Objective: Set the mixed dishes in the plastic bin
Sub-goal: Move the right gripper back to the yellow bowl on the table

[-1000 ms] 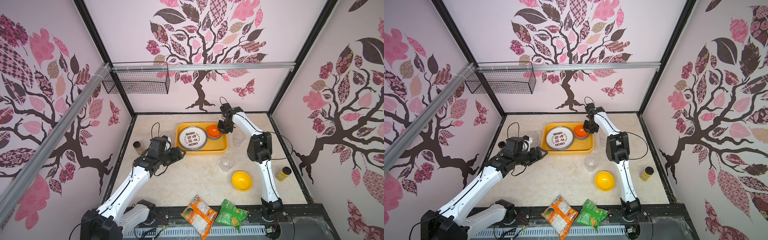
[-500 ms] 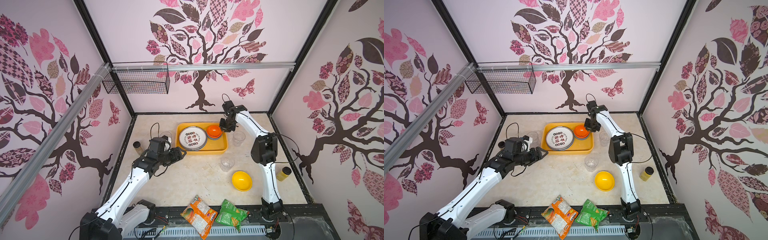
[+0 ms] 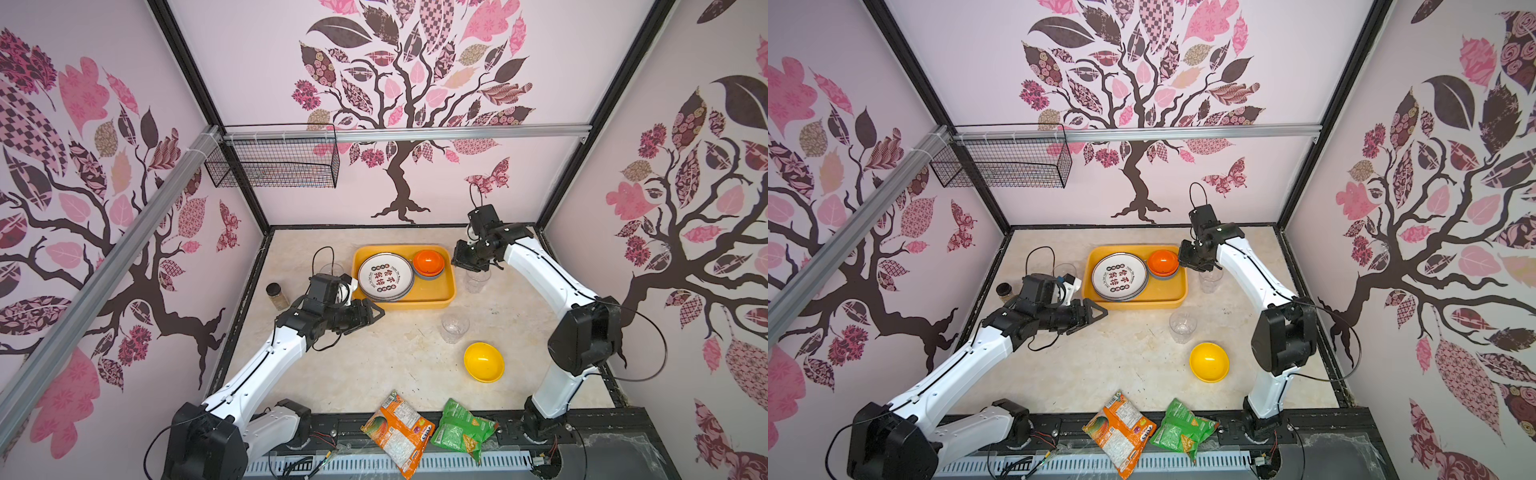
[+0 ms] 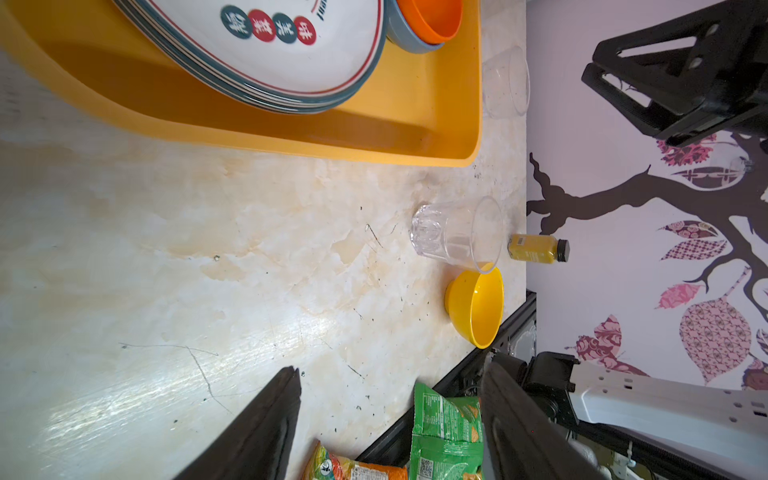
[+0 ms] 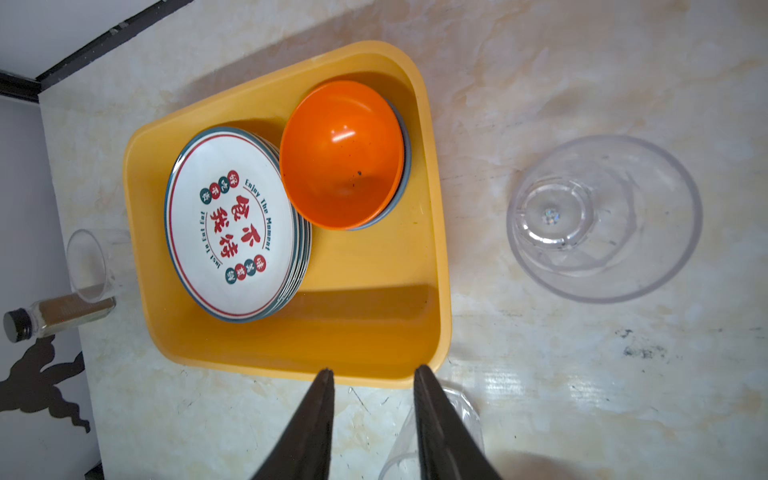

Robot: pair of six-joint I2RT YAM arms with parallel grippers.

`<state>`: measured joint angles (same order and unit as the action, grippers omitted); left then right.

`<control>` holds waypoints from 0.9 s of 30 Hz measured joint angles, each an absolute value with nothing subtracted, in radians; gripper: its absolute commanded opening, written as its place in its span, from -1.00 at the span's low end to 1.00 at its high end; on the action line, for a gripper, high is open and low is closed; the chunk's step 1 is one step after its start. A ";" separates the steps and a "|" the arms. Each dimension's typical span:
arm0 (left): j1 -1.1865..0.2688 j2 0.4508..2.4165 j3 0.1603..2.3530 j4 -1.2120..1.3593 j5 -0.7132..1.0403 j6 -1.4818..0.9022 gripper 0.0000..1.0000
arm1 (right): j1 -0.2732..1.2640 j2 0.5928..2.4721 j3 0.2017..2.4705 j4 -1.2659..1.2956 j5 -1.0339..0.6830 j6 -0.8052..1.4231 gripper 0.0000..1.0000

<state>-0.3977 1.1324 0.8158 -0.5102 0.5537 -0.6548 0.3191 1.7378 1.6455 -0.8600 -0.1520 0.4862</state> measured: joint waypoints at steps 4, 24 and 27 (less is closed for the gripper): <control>-0.457 1.180 0.857 -0.511 0.559 -0.632 0.41 | 0.319 1.629 1.528 -0.833 -0.161 0.476 -0.22; -0.632 1.294 0.986 -0.541 0.509 -0.564 0.41 | 0.286 1.278 1.159 -0.846 -0.102 0.469 0.03; -0.669 1.323 1.010 -0.552 0.493 -0.548 0.41 | 0.282 1.258 1.150 -0.870 -0.080 0.476 0.07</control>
<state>-0.6685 1.3228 1.0096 -0.5518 0.4931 -0.5480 0.2825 1.2579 1.1496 -0.8700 -0.0803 0.4755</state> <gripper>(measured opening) 0.705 0.531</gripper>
